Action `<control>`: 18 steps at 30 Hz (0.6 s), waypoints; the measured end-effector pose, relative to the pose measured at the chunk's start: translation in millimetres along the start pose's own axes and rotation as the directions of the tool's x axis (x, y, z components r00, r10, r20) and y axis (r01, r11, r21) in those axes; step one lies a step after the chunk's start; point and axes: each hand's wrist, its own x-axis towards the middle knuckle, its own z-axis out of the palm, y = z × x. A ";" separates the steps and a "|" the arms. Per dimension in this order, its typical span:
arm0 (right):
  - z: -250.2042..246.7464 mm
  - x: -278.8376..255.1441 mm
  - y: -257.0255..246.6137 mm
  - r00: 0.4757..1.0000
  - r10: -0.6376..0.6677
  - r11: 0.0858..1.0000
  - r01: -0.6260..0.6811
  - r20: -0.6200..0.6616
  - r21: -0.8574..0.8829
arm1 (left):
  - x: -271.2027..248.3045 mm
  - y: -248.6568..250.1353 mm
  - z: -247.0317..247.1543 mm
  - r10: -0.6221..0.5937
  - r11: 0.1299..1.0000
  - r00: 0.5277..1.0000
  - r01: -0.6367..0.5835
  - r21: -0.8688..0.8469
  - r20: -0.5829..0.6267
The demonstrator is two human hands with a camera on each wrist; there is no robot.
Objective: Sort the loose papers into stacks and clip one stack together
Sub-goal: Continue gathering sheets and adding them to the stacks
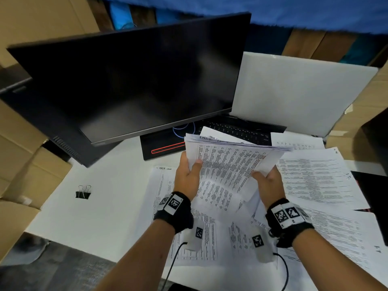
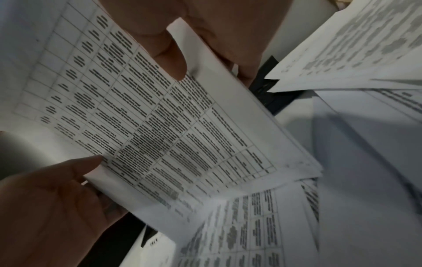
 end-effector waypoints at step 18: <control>6.8 -13.4 -2.2 1.000 -0.026 0.999 0.026 0.013 -0.038 | -6.7 -19.6 -4.6 -0.039 0.999 0.999 0.038 -0.017 -0.037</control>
